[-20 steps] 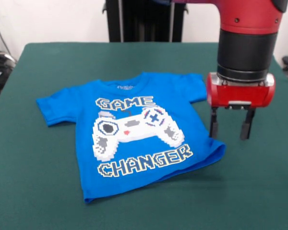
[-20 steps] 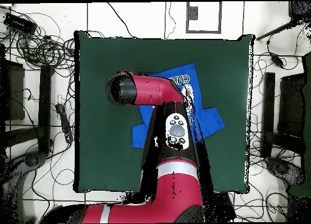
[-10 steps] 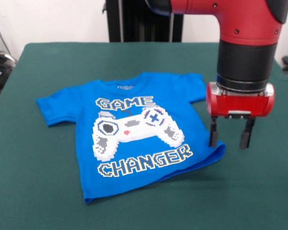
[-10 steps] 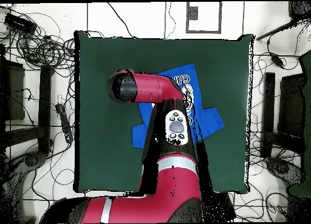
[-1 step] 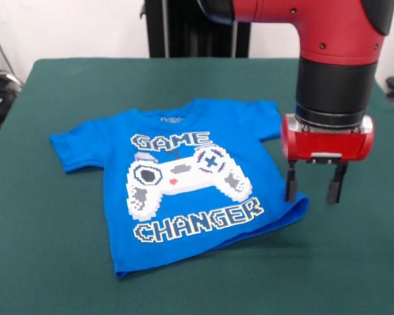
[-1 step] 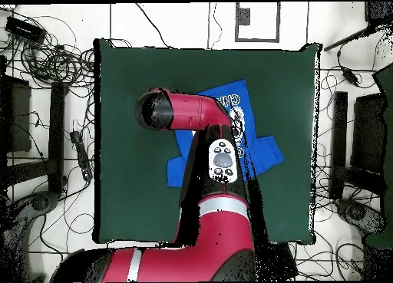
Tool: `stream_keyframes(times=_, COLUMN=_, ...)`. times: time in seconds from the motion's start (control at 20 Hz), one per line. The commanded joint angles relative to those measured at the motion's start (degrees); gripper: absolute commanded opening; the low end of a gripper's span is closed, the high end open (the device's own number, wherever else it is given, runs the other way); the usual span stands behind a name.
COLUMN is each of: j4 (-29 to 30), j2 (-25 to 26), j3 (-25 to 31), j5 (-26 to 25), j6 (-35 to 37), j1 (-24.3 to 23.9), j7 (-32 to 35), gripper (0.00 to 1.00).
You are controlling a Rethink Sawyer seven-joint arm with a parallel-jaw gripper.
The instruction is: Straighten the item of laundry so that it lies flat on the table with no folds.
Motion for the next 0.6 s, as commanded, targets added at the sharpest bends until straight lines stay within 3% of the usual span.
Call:
stream_keyframes(times=0.05, j4=4.96, j2=3.3, j3=1.92, j5=0.35, j6=-0.69, j1=1.55, j7=9.61, gripper=1.0)
stream_keyframes(times=0.6, j4=6.31, j2=4.68, j3=2.16, j5=-0.43, j6=-3.89, j1=1.27, j7=9.91, gripper=1.0)
